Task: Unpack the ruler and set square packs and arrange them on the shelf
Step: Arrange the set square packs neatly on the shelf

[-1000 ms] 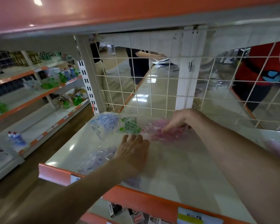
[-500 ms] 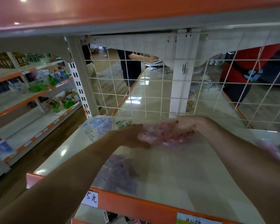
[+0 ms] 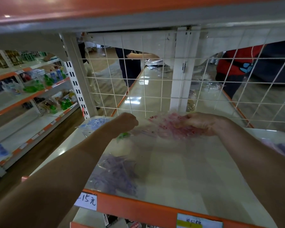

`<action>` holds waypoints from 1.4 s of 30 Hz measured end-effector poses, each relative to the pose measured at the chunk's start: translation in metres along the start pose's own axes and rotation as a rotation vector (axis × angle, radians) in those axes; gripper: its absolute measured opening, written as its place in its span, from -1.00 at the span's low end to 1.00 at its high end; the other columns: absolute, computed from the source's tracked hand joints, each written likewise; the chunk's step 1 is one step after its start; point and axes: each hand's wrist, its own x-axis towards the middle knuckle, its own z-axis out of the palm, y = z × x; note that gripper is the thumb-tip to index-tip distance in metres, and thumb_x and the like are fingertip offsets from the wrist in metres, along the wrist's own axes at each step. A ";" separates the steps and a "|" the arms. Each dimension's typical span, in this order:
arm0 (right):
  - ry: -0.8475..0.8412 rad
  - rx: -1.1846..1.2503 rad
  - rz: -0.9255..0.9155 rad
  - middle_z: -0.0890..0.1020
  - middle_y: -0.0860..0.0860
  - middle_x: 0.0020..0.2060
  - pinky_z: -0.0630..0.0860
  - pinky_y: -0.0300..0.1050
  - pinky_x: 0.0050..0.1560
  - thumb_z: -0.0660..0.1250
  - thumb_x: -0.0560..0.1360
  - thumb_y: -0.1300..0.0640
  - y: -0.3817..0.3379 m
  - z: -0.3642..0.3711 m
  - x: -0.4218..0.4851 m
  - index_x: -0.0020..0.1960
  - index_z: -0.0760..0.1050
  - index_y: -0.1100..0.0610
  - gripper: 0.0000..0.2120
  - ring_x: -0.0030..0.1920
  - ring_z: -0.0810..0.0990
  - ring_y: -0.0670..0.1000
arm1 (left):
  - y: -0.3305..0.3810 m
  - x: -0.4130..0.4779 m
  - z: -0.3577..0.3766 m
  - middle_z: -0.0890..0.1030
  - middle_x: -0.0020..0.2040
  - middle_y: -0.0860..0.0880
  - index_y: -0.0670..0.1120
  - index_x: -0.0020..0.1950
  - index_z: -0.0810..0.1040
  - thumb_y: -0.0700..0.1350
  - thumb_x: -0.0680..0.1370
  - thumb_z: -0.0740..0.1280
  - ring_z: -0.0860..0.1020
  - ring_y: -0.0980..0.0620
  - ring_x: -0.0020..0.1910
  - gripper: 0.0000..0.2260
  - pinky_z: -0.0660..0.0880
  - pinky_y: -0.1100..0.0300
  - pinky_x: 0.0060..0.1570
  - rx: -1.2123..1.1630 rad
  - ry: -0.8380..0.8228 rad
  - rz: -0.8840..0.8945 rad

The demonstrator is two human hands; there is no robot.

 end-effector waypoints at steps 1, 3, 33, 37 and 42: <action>0.020 0.028 0.001 0.69 0.04 -0.26 0.50 -0.30 -0.41 0.44 0.44 0.15 0.000 -0.001 -0.002 -0.04 0.60 0.19 -0.86 -0.35 0.64 -0.10 | 0.002 0.002 0.003 0.45 0.34 -0.15 -0.21 0.37 0.43 -0.18 0.58 0.25 0.45 -0.08 0.28 -0.64 0.35 0.18 0.20 0.075 0.021 0.031; 0.046 0.051 -0.005 0.69 0.03 -0.21 0.49 -0.31 -0.41 0.44 0.45 0.14 0.001 -0.002 -0.005 -0.01 0.60 0.17 -0.84 -0.33 0.64 -0.11 | 0.006 0.004 0.011 0.38 0.41 -0.18 -0.23 0.41 0.38 -0.08 0.58 0.26 0.38 -0.11 0.36 -0.57 0.30 0.17 0.28 0.195 -0.011 0.087; 0.044 0.231 -0.011 0.69 0.12 -0.02 0.62 -0.20 -0.13 0.54 0.14 0.05 0.010 -0.010 -0.025 0.10 0.59 0.24 -0.44 -0.13 0.68 -0.02 | -0.041 0.033 -0.054 0.49 -0.50 -0.09 -0.22 -0.21 0.47 -0.20 0.57 0.25 0.34 0.09 -0.67 -0.82 0.33 0.35 -0.60 -0.114 -0.052 -0.238; 0.024 0.240 0.002 0.69 0.09 -0.07 0.61 -0.20 -0.15 0.51 0.21 0.08 0.014 -0.013 -0.025 0.06 0.59 0.22 -0.55 -0.16 0.67 -0.03 | -0.053 0.026 -0.061 0.59 -0.23 -0.15 -0.28 -0.03 0.53 -0.11 0.58 0.25 0.51 -0.01 -0.39 -0.78 0.44 0.27 -0.51 0.370 -0.100 -0.268; 0.068 0.167 0.020 0.70 0.08 -0.10 0.56 -0.18 -0.18 0.52 0.29 0.10 0.016 -0.011 -0.024 0.10 0.59 0.22 -0.59 -0.18 0.67 -0.04 | -0.008 0.043 -0.028 0.55 -0.04 -0.22 -0.31 0.17 0.55 0.06 0.60 0.20 0.51 -0.10 0.00 -0.56 0.44 0.12 0.16 0.701 -0.038 0.076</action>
